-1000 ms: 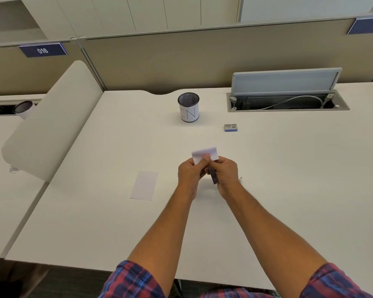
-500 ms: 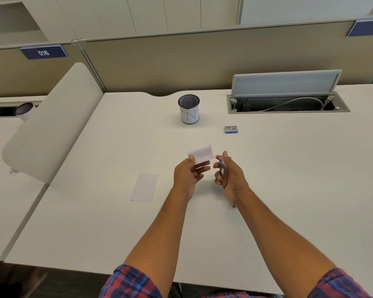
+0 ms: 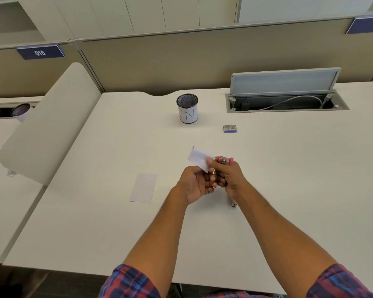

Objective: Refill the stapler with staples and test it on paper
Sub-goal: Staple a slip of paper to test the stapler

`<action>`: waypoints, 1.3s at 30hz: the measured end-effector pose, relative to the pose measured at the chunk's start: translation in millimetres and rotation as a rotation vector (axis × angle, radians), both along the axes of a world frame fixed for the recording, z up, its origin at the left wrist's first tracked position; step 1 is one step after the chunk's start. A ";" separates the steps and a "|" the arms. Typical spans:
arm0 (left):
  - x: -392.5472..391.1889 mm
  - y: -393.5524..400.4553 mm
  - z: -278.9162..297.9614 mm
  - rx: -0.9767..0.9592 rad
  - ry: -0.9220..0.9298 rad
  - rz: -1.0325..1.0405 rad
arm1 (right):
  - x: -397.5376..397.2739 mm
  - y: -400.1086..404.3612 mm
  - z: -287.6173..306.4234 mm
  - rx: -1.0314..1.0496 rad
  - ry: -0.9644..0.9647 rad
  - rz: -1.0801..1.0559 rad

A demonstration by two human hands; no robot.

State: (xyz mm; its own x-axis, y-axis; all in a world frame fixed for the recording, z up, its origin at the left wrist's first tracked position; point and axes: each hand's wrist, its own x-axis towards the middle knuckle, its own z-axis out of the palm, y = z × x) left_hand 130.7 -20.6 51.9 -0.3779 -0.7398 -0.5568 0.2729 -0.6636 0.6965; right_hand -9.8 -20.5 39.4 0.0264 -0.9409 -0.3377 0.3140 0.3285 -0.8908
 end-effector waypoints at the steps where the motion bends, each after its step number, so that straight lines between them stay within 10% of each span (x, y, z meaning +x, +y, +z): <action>1: 2.4 -2.0 -1.9 -0.027 -0.053 0.024 | -1.8 -1.9 -1.0 0.010 -0.011 -0.037; 7: 24.5 -12.9 -13.2 -0.085 -0.086 0.322 | -14.8 -8.0 -3.1 0.016 0.040 -0.071; 12: 23.6 -4.9 -19.3 -0.302 -0.303 0.304 | -14.6 -7.9 -5.3 0.035 0.045 -0.077; 39: 11.5 -0.6 -14.1 -0.282 -0.230 0.417 | -3.5 -1.7 -7.6 -0.013 0.102 -0.013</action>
State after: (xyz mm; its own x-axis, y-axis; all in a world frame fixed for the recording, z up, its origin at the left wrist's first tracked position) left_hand 142.2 -21.1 37.8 0.0873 -0.9330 -0.3491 0.2927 -0.3109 0.9042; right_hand -13.3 -22.2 31.7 -0.0193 -0.9452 -0.3261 0.2260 0.3136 -0.9223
